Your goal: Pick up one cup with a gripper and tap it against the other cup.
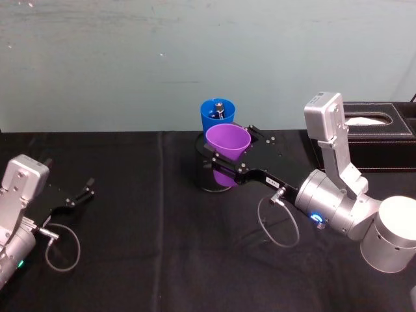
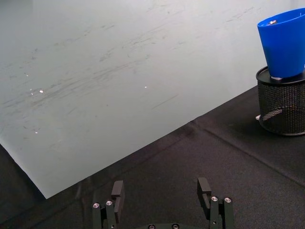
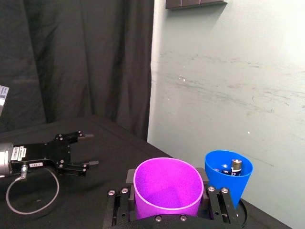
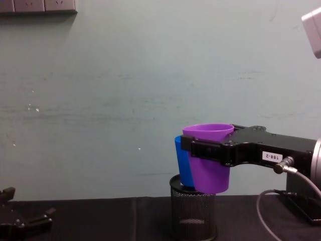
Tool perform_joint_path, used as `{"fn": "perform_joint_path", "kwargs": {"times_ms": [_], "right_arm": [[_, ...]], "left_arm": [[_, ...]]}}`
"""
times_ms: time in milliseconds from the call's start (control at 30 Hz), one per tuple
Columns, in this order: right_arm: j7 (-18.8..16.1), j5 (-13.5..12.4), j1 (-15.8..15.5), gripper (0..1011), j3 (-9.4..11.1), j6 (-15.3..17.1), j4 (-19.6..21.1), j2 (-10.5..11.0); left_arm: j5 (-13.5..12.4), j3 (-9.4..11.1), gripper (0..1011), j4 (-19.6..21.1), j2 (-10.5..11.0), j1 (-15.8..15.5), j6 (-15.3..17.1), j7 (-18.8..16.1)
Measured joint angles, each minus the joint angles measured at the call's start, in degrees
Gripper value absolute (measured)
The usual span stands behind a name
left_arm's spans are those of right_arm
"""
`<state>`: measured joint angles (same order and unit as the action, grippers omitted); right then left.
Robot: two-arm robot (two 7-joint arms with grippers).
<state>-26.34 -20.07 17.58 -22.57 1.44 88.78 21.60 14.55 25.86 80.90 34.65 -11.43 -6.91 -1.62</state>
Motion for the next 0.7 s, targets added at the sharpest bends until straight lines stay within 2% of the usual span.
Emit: {"fn": "perform_joint_path", "kwargs": {"times_ms": [700], "right_arm": [[0.1,0.1,-0.1,741,0.1,-0.2,-0.2,-0.1]], "left_arm": [[0.0,0.0,1000,0.0,0.0,0.0,0.0,0.0]]}}
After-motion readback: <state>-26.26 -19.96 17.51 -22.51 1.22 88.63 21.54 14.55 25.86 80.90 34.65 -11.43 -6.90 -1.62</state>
